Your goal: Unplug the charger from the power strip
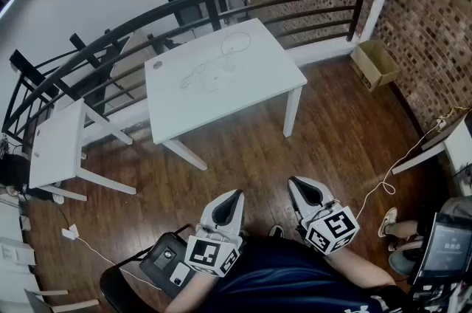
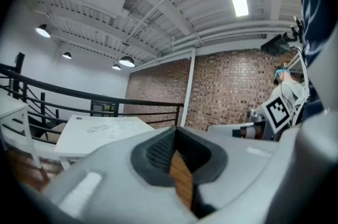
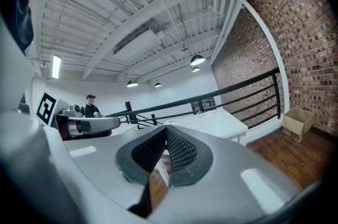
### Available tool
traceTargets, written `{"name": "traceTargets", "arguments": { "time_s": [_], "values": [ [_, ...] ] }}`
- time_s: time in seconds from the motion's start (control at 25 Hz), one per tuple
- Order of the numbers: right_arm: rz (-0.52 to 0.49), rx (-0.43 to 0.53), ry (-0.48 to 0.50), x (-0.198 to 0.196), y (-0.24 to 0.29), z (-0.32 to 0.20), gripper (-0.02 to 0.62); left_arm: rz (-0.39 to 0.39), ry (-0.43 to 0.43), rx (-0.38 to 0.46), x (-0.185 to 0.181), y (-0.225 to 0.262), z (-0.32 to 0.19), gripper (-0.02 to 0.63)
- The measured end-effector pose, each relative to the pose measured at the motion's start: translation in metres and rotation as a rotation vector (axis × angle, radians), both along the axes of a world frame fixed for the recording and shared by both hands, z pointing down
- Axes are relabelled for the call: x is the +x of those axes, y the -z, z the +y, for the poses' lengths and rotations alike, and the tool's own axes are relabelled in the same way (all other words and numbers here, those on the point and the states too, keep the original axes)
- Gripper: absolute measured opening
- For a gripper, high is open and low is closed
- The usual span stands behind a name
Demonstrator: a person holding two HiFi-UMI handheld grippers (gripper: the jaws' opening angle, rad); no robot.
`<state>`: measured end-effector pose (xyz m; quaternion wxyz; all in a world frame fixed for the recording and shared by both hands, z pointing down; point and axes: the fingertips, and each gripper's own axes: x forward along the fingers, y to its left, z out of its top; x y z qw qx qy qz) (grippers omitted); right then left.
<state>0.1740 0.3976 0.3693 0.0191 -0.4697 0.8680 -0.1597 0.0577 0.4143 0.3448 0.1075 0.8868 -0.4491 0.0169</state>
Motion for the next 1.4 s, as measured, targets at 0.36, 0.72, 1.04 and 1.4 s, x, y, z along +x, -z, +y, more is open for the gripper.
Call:
{"name": "traceTargets", "arguments": {
  "time_s": [0.36,0.72,1.04,1.4],
  "values": [
    [-0.020,0.001,0.051,-0.006,0.006,-0.003,0.011,-0.015,0.028,-0.036,0.002,0.006,-0.004,0.006],
    [-0.004,-0.012,0.023,0.010,-0.007,-0.053,0.011,-0.006,0.008,-0.038,0.015,-0.006,-0.055,0.006],
    [0.023,-0.067,-0.012,-0.016,-0.023,-0.116,0.011,0.036,-0.026,-0.059,-0.011,-0.016,-0.124,0.006],
    [0.071,-0.107,-0.031,-0.074,-0.025,-0.194,0.011,0.096,-0.006,-0.051,-0.081,-0.015,-0.205,0.006]
  ]
}}
